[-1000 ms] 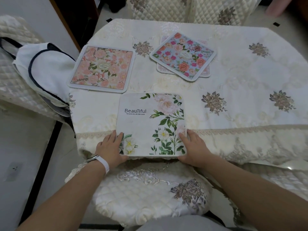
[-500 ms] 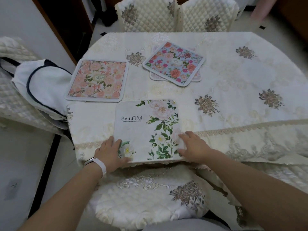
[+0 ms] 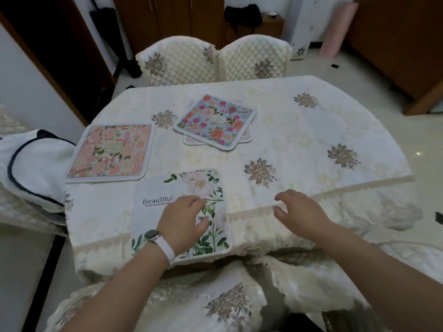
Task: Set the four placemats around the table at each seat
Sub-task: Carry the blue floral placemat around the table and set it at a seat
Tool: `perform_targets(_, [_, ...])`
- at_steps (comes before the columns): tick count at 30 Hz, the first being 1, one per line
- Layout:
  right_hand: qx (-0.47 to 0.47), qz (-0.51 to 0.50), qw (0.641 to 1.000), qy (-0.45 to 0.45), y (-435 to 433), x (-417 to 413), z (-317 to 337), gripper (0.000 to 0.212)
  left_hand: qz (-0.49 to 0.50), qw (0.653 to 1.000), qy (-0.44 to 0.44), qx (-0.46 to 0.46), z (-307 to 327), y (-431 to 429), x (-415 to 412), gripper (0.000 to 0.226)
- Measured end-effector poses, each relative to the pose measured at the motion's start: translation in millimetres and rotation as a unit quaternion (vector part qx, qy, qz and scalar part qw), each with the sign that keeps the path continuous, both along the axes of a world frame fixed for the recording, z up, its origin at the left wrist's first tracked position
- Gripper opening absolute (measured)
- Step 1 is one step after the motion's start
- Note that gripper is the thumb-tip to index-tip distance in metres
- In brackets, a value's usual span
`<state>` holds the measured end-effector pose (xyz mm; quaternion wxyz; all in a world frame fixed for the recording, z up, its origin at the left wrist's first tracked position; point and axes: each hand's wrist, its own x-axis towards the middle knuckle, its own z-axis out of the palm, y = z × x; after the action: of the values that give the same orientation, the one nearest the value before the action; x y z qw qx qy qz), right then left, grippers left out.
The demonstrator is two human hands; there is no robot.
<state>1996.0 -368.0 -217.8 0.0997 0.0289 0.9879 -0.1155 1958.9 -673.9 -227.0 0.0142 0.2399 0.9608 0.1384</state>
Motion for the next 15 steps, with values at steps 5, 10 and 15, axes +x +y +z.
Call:
perform_targets(5, [-0.028,-0.002,0.999,0.027,64.0,7.6,9.4,0.040,0.012,1.000,0.002,-0.003,15.5,66.8,7.9,0.047])
perform_targets(10, [-0.047,0.023,0.997,0.050,145.6,18.6,16.8,0.041,0.032,0.999,0.001,-0.003,24.2,161.2,23.9,0.050])
perform_targets(15, [-0.051,0.062,0.996,0.041,227.3,27.9,22.2,0.045,0.042,0.999,0.008,-0.005,29.3,261.9,46.0,0.050])
